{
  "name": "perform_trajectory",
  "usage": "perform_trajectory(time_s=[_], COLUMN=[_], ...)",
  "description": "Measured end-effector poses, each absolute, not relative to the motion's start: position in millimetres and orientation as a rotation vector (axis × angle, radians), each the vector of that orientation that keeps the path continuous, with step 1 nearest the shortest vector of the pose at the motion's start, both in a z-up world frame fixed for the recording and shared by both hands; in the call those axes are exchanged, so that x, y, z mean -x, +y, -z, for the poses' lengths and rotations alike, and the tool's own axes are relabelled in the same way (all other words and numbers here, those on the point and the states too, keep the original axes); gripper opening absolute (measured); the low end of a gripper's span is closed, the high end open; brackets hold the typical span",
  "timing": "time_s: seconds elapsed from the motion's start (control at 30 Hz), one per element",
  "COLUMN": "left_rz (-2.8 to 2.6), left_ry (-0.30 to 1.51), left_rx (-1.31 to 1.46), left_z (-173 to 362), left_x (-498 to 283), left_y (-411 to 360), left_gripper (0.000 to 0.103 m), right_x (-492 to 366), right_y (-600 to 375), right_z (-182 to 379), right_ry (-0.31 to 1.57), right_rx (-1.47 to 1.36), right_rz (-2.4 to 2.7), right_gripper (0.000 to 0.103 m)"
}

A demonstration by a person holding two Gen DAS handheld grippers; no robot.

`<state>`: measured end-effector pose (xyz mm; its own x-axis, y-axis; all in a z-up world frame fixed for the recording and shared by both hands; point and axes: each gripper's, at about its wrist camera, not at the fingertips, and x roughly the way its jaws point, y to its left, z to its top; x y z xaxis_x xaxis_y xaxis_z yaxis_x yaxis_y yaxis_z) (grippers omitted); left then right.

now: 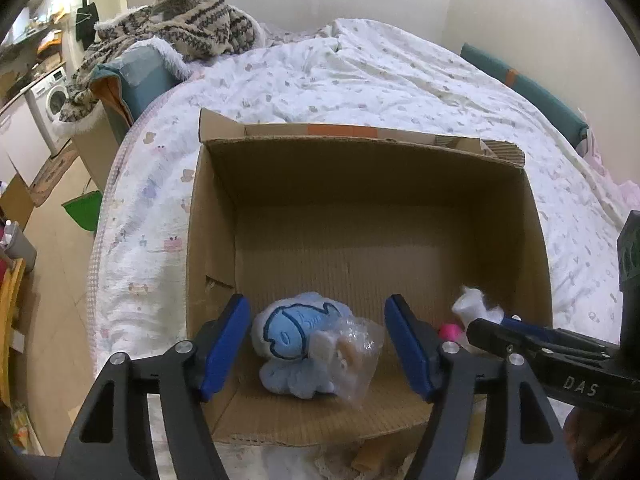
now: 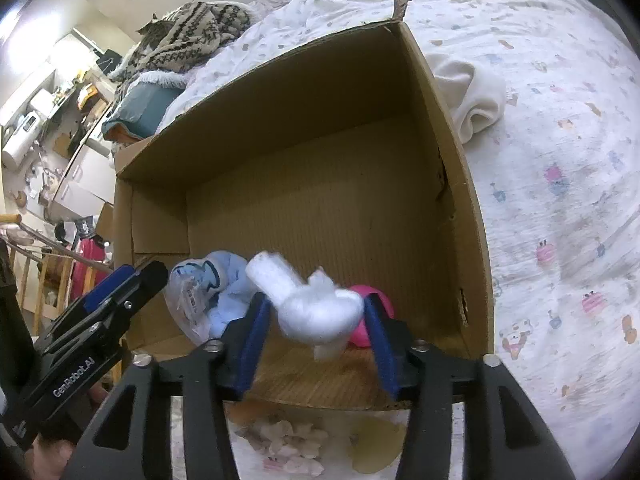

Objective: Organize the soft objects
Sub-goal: 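Open both grippers to release the bag and white toy into the box, then move both grippers back toward the remaining small items beside the box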

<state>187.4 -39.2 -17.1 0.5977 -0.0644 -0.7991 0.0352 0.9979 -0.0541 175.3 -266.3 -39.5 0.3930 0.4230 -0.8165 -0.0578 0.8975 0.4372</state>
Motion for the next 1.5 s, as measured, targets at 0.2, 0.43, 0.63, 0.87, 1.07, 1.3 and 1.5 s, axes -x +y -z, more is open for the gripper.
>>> perform_trajectory(time_s=[0.2,0.43,0.63,0.87,1.07,1.3,1.5], left_rz=[0.056,0.056,0.047,0.033,0.021,0.005,-0.001], left_ry=[0.943,0.937,0.925,0.920,0.891,0.893,0.900], left_rx=[0.033,0.030,0.027,0.045,0.021,0.052,0.063], left_z=[19,17,12,3,-7,-9,-9], left_x=[-188,-188,-186,-171,-154,-128,-110], left_y=[-38,-39,-37,-29,-27,-14,-7], left_gripper=[0.068,0.068,0.068,0.068,0.068,0.068,0.068], right_x=[-173,-175,-173,-157,-135,-109,-91], right_y=[-265,-264,-264,-266,-265,-280,-292], right_z=[26,24,20,2,-14,-17,-18], right_ry=[1.059,1.057,1.048,0.987,0.950,0.936,0.947], right_rx=[-0.349,-0.325,-0.320,-0.290,-0.255,-0.322,-0.359], right_rz=[-0.315,-0.304,-0.298,-0.280,-0.256,-0.258,-0.214], right_gripper=[0.070,0.070,0.070,0.070,0.070,0.077,0.086])
